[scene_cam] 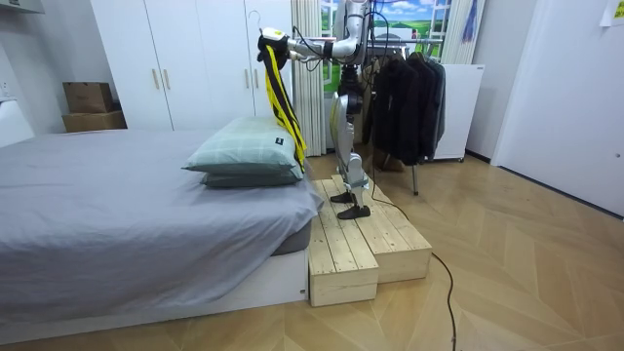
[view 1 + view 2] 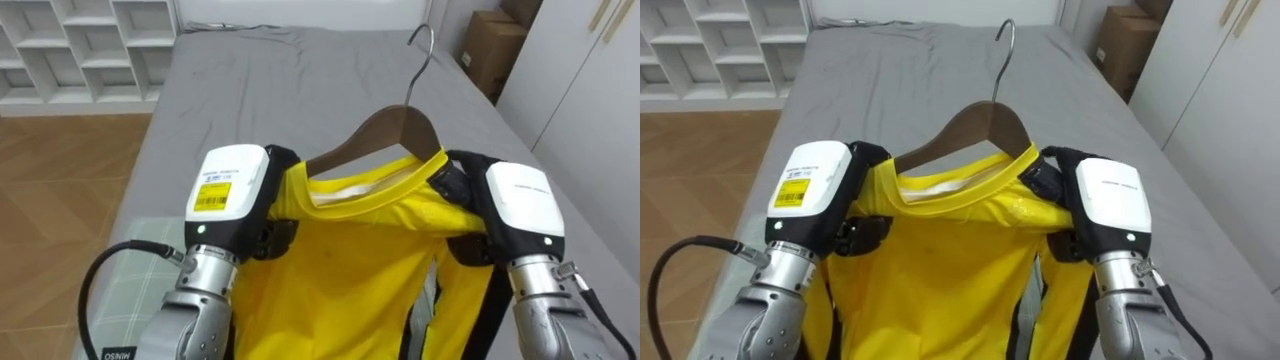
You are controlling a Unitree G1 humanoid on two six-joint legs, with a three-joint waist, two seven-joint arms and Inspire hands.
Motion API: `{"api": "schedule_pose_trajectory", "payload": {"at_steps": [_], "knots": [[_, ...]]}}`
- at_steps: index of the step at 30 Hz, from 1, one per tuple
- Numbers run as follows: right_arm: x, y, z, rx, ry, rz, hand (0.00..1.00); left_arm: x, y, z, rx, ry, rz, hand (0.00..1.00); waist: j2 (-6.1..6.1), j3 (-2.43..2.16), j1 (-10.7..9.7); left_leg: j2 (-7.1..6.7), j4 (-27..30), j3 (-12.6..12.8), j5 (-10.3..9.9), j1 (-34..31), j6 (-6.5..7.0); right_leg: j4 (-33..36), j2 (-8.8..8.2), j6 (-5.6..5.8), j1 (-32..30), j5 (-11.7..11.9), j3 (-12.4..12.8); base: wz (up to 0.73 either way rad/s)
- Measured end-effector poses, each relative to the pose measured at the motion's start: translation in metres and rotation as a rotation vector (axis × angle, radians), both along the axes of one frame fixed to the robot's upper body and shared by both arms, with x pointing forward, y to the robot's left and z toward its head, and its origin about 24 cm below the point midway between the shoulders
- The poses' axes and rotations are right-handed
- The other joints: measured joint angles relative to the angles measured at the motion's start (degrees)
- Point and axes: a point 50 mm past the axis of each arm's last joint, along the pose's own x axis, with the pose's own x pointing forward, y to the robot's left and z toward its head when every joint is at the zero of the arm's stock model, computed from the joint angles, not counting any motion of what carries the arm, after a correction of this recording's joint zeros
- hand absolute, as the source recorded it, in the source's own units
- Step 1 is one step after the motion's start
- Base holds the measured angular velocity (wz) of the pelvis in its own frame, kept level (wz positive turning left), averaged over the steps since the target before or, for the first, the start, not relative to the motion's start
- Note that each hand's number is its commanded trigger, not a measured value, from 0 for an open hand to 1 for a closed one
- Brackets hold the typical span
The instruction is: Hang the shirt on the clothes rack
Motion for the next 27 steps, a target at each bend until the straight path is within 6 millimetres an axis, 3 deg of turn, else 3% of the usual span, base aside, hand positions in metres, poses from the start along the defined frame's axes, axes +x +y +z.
{"api": "schedule_pose_trajectory", "payload": {"at_steps": [27], "knots": [[0.0045,-0.0001,0.0035,0.004,0.031,0.013,1.0,0.0012,0.0075,0.0008,0.016,0.0,0.026,1.0,0.13,-0.09,-1.0,0.02,0.4,-0.2,0.0,-0.5,0.0,0.2,0.01,0.0,-0.5,0.0,0.4,0.0]]}}
